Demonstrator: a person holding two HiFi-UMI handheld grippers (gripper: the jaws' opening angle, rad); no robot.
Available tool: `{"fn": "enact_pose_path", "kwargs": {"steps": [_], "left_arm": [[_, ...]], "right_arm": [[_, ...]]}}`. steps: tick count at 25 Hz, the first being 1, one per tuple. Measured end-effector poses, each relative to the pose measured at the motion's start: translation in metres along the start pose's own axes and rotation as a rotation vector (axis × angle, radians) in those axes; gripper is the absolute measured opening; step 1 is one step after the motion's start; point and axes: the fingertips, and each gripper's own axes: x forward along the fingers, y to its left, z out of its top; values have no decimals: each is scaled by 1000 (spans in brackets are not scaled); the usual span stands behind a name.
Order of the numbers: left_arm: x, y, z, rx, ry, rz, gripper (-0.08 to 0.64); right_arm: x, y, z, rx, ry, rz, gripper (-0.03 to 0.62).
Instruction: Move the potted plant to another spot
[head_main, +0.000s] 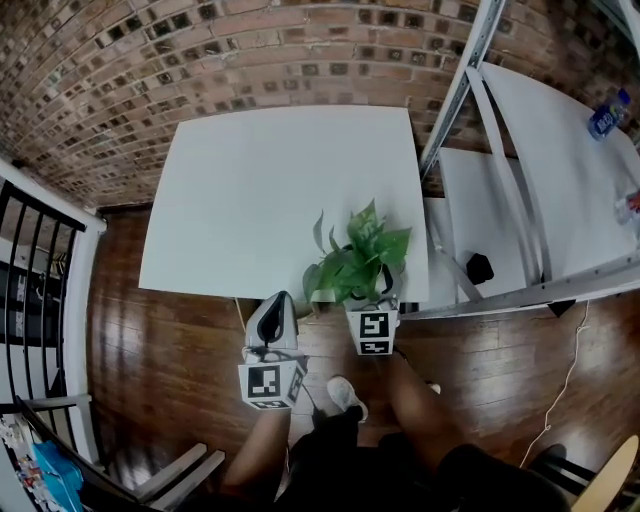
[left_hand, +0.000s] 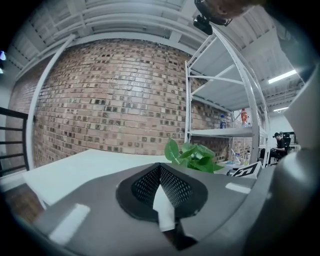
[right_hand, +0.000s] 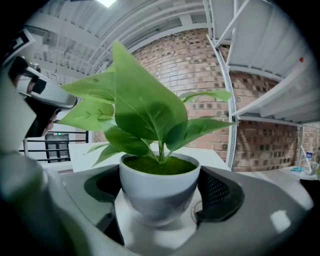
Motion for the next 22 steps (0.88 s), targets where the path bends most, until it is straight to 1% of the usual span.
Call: {"fn": "enact_pose_path", "kwargs": {"steps": [2,7,9,11,14,18,19,20,22], "left_arm": [[1,0,1,1,1,-1,15],[1,-4,-3,8,0,-6,15],[0,-5,-6,12,4,-8,15],[-1,-9,-5,15,7,-9,15],[-5,-15,0,16,11,3,15],[-13,-26,10,36,5,4,15],[-17,-29,14,34,-1,5,15],[-20,-32,18,34,-11,8,15],[-26,-39,23,57,-29,15,15]], "right_arm": [[1,1,-2,-10,6,0,466],[1,0,-7,0,7,15,471],[1,-1,-10,5,24,16,517],[-6,-3,-13,33,52,0,541],[-37,-1,-18,76,84,-19,541],[-90,7,-14,94,107,30,534],[-101,6,-8,93,103,40,515],[-110,4,1,90,92,48,468],[-125,0,24,68,53,66,328]]}}
